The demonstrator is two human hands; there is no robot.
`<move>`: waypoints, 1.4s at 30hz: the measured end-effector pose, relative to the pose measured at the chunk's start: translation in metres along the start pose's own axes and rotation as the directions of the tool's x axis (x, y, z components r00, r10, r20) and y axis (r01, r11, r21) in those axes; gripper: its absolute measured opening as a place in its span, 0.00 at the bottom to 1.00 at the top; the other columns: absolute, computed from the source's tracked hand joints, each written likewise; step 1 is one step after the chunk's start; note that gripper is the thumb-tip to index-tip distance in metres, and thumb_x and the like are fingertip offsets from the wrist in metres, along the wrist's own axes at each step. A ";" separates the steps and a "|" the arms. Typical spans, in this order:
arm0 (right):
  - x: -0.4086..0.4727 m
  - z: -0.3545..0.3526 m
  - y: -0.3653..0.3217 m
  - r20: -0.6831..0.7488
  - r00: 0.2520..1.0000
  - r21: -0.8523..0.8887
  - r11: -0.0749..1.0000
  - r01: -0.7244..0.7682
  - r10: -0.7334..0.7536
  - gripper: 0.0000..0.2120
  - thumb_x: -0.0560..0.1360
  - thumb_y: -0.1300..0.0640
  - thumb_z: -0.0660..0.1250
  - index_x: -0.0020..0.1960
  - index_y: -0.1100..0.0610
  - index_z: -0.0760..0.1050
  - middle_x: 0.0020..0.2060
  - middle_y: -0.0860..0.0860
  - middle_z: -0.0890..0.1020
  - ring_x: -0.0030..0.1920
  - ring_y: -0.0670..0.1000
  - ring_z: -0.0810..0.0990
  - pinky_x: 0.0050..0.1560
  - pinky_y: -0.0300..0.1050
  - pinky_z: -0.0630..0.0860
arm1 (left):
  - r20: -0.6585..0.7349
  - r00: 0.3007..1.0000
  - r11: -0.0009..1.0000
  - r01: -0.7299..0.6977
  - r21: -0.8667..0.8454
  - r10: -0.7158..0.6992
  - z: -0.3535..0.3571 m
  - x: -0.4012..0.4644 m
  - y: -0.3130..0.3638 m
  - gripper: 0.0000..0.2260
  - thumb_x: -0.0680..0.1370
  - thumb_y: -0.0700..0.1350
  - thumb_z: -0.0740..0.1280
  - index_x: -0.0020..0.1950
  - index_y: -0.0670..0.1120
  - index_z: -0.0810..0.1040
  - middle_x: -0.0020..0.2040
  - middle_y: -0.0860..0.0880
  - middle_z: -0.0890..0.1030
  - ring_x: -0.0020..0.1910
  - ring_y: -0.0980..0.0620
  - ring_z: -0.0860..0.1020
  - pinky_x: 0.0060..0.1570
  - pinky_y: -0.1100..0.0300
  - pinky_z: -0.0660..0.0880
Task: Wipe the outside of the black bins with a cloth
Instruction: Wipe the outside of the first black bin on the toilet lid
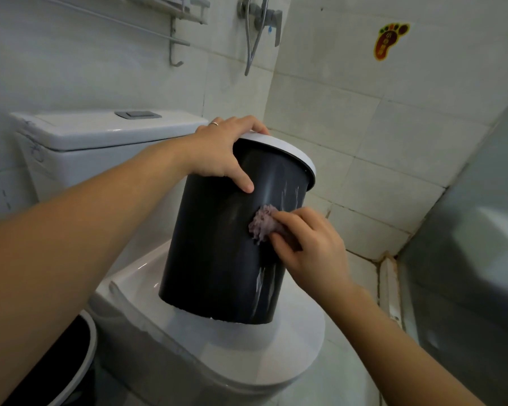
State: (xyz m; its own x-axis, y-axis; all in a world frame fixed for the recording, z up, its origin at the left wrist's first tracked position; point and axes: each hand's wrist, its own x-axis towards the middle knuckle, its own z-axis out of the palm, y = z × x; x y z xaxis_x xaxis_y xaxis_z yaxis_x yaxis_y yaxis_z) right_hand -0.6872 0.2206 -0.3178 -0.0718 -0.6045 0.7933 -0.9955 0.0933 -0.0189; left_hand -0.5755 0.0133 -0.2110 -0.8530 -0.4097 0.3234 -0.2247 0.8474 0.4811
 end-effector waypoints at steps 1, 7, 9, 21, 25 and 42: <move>-0.001 0.001 -0.001 0.000 1.000 0.007 1.000 0.001 -0.001 0.11 0.75 0.56 0.72 0.56 0.59 0.82 0.44 0.54 0.80 0.42 0.54 0.78 0.38 0.51 0.78 | -0.005 1.000 1.000 0.001 0.002 -0.001 0.000 0.000 -0.001 0.37 0.59 0.52 0.82 0.59 0.71 0.64 0.58 0.58 0.69 0.65 0.48 0.64 0.67 0.43 0.66; -0.040 0.003 -0.012 0.132 0.956 0.076 0.965 0.253 -0.261 0.11 0.76 0.54 0.70 0.56 0.58 0.82 0.44 0.54 0.79 0.41 0.53 0.77 0.38 0.46 0.76 | -0.020 1.000 1.000 0.011 -0.005 -0.011 0.000 -0.001 -0.005 0.37 0.60 0.51 0.82 0.61 0.69 0.65 0.54 0.62 0.69 0.63 0.50 0.64 0.66 0.44 0.67; -0.046 0.002 -0.014 0.169 0.935 0.075 0.950 0.304 -0.312 0.11 0.77 0.54 0.68 0.56 0.57 0.82 0.44 0.53 0.80 0.41 0.52 0.76 0.37 0.43 0.75 | -0.010 1.000 1.000 0.019 -0.017 -0.019 0.000 -0.002 -0.005 0.37 0.61 0.51 0.82 0.61 0.69 0.65 0.52 0.64 0.68 0.64 0.49 0.64 0.66 0.44 0.67; -0.046 0.006 -0.019 0.137 0.966 0.100 0.974 0.205 -0.218 0.11 0.75 0.54 0.71 0.56 0.57 0.82 0.45 0.53 0.79 0.41 0.52 0.76 0.38 0.45 0.76 | -0.008 1.000 1.000 -0.003 -0.012 0.003 -0.002 -0.002 -0.008 0.38 0.61 0.50 0.82 0.64 0.67 0.66 0.56 0.61 0.70 0.65 0.48 0.64 0.68 0.44 0.65; -0.059 0.007 -0.018 0.163 0.963 0.135 0.972 0.192 -0.213 0.12 0.74 0.54 0.71 0.55 0.57 0.82 0.45 0.52 0.80 0.42 0.51 0.77 0.39 0.41 0.76 | -0.004 1.000 1.000 0.015 -0.003 -0.015 -0.004 -0.001 -0.009 0.40 0.62 0.50 0.82 0.69 0.64 0.66 0.65 0.55 0.70 0.68 0.48 0.64 0.69 0.44 0.65; -0.062 0.009 -0.021 0.141 0.987 0.214 0.976 0.045 -0.077 0.15 0.75 0.51 0.71 0.57 0.58 0.81 0.46 0.51 0.81 0.45 0.49 0.77 0.44 0.42 0.78 | -0.035 0.998 0.959 0.032 -0.281 -0.044 -0.002 -0.001 -0.009 0.37 0.59 0.41 0.82 0.58 0.69 0.73 0.59 0.54 0.76 0.58 0.48 0.77 0.60 0.45 0.77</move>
State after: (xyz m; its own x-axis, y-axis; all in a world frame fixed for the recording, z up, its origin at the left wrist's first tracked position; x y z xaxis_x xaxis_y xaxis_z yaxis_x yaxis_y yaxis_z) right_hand -0.6625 0.2493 -0.3718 -0.0033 -0.7157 0.6984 -0.9880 -0.1056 -0.1129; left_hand -0.5715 0.0058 -0.2141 -0.8253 -0.4582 0.3301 -0.1106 0.7043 0.7012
